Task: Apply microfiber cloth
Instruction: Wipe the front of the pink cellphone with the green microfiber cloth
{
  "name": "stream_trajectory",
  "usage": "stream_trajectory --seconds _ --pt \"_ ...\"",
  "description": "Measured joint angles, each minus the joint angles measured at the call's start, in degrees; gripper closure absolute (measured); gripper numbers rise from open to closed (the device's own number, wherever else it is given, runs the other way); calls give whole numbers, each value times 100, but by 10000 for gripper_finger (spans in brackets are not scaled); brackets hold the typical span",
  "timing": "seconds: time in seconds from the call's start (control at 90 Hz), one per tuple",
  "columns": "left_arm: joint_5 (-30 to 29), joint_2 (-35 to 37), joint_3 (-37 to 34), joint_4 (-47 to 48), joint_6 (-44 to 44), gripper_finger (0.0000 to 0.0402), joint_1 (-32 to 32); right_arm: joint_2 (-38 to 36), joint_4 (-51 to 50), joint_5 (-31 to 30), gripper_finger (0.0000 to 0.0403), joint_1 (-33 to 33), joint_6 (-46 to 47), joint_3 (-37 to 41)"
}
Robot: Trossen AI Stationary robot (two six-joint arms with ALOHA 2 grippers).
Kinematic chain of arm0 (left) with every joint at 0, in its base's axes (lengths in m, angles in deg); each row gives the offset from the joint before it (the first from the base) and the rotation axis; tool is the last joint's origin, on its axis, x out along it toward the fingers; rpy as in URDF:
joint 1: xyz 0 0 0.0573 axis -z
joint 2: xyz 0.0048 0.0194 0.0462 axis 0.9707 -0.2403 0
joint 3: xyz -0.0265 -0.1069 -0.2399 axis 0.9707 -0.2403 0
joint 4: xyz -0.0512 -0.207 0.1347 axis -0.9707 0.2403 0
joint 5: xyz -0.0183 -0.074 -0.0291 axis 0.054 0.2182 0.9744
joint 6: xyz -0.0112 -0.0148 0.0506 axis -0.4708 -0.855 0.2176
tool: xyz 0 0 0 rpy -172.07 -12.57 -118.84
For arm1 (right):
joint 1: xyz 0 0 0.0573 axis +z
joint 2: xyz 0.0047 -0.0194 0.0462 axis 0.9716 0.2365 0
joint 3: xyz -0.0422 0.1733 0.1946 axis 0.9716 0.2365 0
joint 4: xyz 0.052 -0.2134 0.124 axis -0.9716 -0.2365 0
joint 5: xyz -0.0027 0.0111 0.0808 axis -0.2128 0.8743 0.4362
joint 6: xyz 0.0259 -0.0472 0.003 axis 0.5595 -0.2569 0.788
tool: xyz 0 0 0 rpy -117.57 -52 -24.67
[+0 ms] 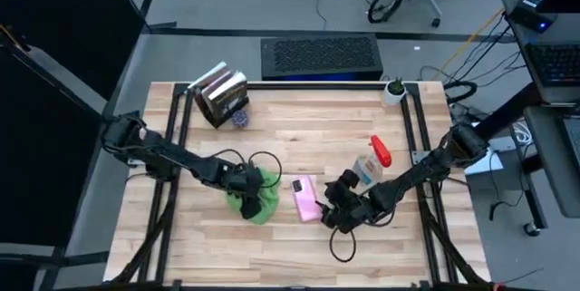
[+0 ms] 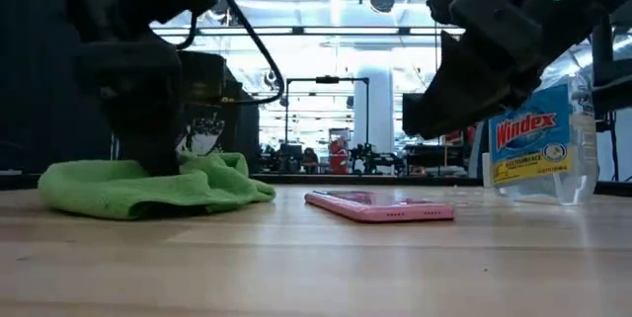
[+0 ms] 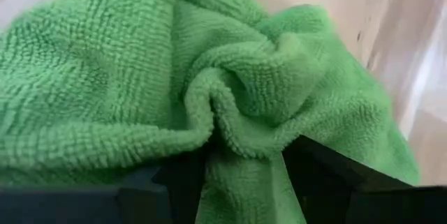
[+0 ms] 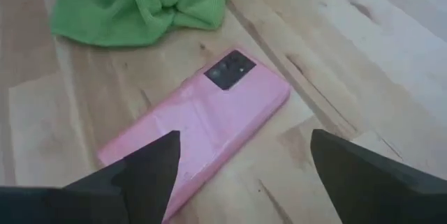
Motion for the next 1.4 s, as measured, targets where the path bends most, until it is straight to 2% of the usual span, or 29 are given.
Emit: stream_trajectory --seconds 0.122,0.178,0.256,0.311,0.489,0.644,0.889,1.167,1.4 --pt "-117 -208 5 -389 222 246 -4 203 59 12 101 -11 -19 -2" --pt "-150 -231 -3 -509 294 282 0 265 59 16 101 -11 -54 -2" --pt "-156 -249 -2 -616 333 358 -11 283 71 19 101 -11 -160 -2" --pt "-158 -255 57 -574 396 385 -10 268 63 60 101 6 -250 -2" --pt "-58 78 440 -81 701 398 49 42 45 483 101 182 -369 -4" --pt "-365 621 1114 -280 1235 400 218 29 108 421 101 458 -214 -4" --pt "-694 603 1465 -344 1951 401 240 263 568 299 101 526 -150 -9" --pt "-753 -216 1260 -533 1908 401 186 832 681 653 101 746 141 -7" --pt "-715 -825 1264 -1194 2082 402 43 1298 1968 686 122 708 -265 -7"
